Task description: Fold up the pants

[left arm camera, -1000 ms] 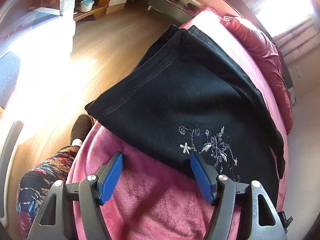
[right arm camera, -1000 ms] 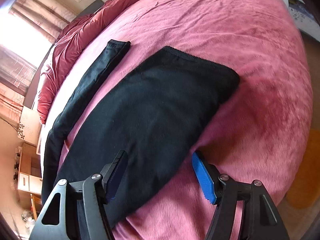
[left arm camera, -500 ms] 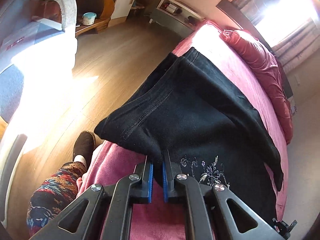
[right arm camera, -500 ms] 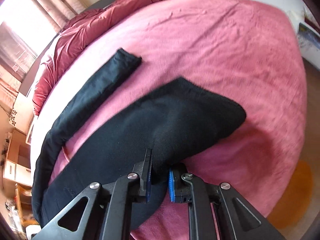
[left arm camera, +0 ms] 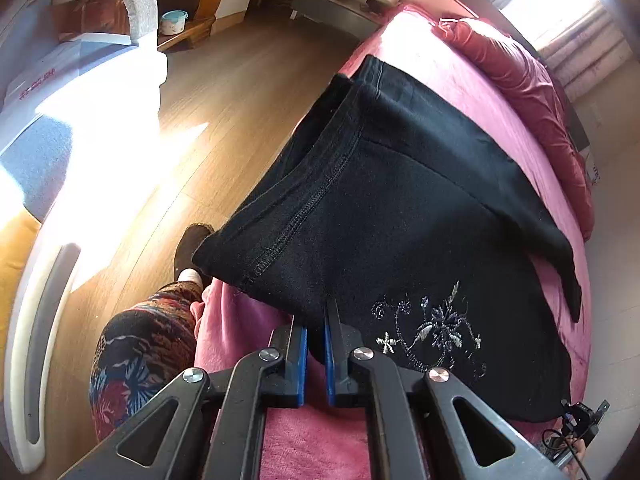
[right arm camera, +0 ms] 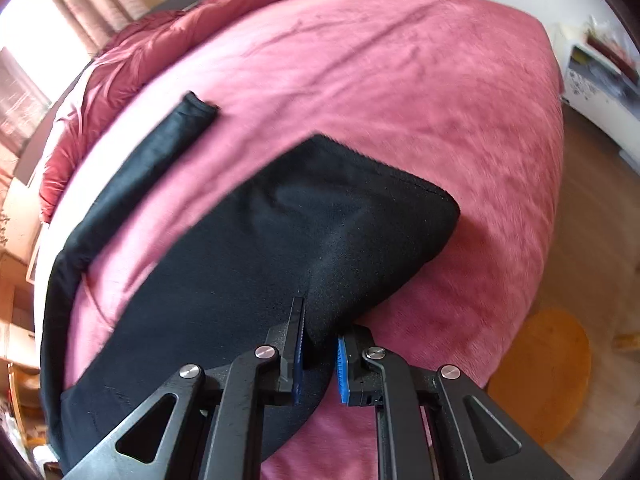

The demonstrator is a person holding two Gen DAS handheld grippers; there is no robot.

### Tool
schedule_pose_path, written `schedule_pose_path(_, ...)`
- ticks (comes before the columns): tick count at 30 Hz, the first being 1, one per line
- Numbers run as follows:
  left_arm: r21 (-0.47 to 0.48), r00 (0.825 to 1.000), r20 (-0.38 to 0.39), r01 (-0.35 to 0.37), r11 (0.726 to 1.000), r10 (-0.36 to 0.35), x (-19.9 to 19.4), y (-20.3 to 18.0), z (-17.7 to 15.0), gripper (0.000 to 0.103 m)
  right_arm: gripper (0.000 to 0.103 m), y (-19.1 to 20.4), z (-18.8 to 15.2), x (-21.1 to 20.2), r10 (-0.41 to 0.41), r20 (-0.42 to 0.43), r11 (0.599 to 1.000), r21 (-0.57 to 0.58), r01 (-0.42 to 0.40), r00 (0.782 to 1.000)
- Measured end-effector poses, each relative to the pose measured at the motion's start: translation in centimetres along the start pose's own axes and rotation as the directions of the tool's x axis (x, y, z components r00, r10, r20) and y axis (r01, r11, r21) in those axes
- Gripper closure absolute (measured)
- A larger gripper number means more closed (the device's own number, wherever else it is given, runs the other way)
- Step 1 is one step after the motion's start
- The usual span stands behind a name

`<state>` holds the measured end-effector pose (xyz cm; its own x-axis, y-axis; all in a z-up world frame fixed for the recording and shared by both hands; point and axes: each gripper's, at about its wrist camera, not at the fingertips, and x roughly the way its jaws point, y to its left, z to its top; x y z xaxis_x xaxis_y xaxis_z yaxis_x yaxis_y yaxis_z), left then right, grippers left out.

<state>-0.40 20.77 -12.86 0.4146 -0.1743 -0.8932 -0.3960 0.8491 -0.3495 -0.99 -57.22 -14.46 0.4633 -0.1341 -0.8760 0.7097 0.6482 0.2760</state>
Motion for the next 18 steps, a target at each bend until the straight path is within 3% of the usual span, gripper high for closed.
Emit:
schedule_pose_path(3, 0.006, 1.000, -0.018, -0.020, 1.000, 0.020, -0.2, -0.1, 0.2, 0.091, 0.088, 0.1, -0.2, 0.3, -0.001, -0.005, 1.000, -0.004, 0.001, 1.000)
schedule_pose_path(5, 0.011, 0.999, -0.007, -0.047, 0.999, 0.047, -0.7, -0.3, 0.7, 0.077, 0.078, -0.1, -0.2, 0.1, 0.010, -0.006, 1.000, 0.015, -0.010, 1.000)
schedule_pose_path(7, -0.001, 0.999, -0.009, -0.053, 0.999, 0.053, -1.8, 0.3, 0.6, 0.077, 0.054, -0.6, 0.1, -0.6, -0.012, 0.005, 1.000, 0.027, 0.012, 1.000)
schedule_pose_path(9, -0.018, 0.997, 0.021, -0.068, 0.998, 0.069, -3.3, 1.1, 1.3, 0.077, 0.044, -0.8, 0.1, -1.7, -0.061, 0.041, 0.998, 0.027, 0.060, 0.997)
schedule_pose_path(14, -0.040, 0.988, 0.133, -0.077, 0.996, 0.082, -6.2, 2.3, 4.4, 0.077, 0.043, 0.2, 0.5, -5.4, -0.144, 0.171, 0.988, -0.023, 0.150, 0.975)
schedule_pose_path(18, -0.089, 0.991, 0.130, 0.011, 0.996, 0.001, -5.3, 1.7, 9.2, 0.077, 0.039, 4.0, 0.4, -6.3, -0.059, 0.185, 0.991, -0.106, 0.079, 0.981)
